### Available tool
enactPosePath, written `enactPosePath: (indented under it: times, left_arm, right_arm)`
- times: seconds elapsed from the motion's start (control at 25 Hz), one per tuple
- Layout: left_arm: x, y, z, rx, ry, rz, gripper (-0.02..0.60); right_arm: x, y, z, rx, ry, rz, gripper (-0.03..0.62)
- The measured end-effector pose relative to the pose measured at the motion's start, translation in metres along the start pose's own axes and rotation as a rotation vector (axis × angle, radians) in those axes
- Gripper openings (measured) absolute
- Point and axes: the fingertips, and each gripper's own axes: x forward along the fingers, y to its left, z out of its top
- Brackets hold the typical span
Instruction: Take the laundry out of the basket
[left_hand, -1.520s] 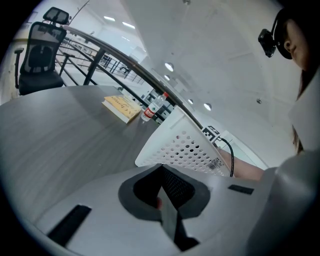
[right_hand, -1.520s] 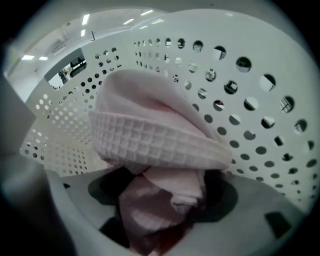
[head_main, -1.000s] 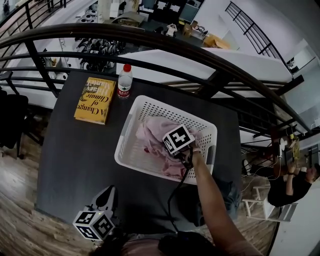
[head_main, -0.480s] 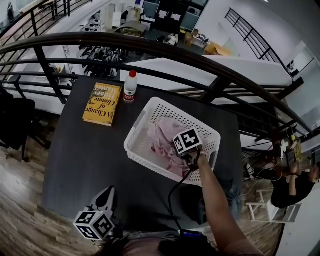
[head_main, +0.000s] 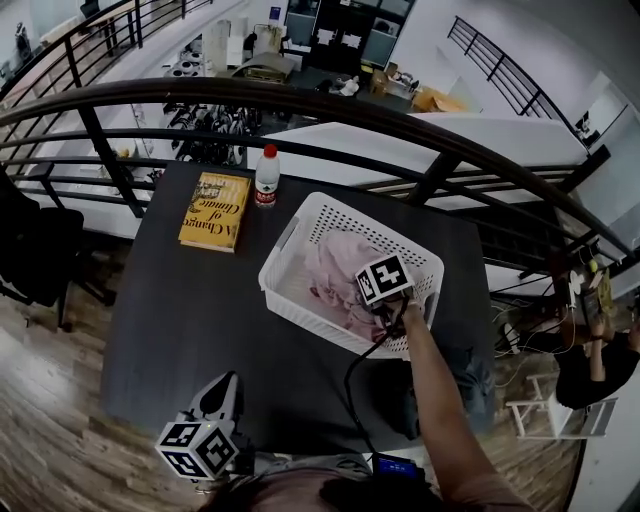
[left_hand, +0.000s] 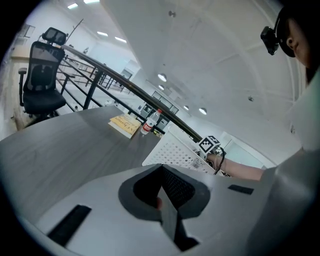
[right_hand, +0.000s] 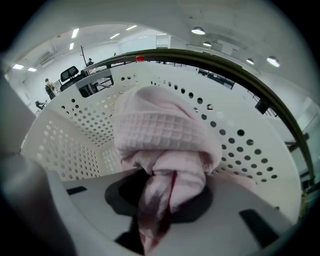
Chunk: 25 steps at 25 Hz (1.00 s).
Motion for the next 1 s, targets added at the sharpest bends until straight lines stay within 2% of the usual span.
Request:
enactPosePath:
  times: [0.52, 1.0]
  left_arm:
    - [-0.032, -0.016, -0.018, 0.060, 0.058, -0.040, -0.002]
    - [-0.059, -0.020, -0.017, 0.108, 0.042, -0.083, -0.002]
  right_arm:
    - [-0.048, 0.012, 0.010, 0.025, -0.139, -0.042, 0.115]
    - [-0.094, 0.019, 0.008, 0.068, -0.214, -0.076, 0.115]
